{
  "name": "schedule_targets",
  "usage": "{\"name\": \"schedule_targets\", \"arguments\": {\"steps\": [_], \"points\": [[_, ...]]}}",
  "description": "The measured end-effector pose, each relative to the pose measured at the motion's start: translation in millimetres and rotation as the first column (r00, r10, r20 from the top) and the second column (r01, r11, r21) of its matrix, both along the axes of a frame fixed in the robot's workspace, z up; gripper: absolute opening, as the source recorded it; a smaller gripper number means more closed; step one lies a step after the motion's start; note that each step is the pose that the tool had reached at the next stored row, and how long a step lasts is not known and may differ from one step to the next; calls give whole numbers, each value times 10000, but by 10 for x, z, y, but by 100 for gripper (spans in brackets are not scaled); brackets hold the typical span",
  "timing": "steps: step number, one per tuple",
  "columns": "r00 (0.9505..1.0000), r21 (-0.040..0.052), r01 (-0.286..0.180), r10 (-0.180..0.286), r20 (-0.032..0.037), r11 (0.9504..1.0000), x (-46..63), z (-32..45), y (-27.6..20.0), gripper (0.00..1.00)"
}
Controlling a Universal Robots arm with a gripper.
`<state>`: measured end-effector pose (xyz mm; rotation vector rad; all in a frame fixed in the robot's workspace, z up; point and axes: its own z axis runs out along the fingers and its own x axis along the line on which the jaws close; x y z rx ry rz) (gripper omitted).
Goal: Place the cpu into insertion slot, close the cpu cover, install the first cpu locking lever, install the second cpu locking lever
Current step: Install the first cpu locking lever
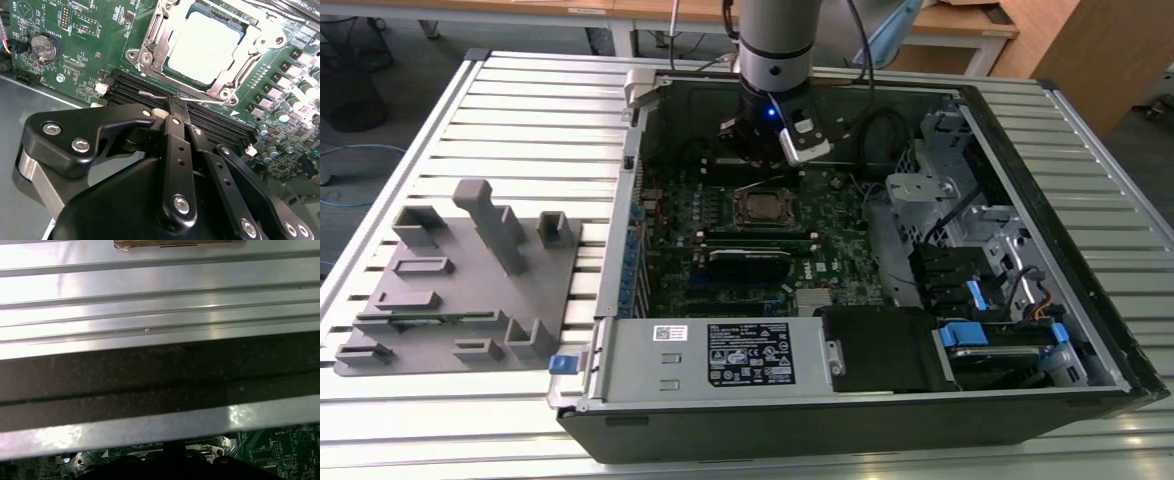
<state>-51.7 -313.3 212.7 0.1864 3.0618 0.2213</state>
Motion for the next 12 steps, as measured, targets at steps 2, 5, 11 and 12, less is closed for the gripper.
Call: {"name": "schedule_targets", "arguments": {"steps": [2,5,11,12], "points": [[9998,0,208,-208,-1,9998,0,-2,0,11],[9995,0,324,-324,-1,9995,0,-3,-1,11],[9964,0,851,-851,-1,9964,1,-8,-1,11],[9957,1,930,-930,0,9957,1,-8,0,11]]}}
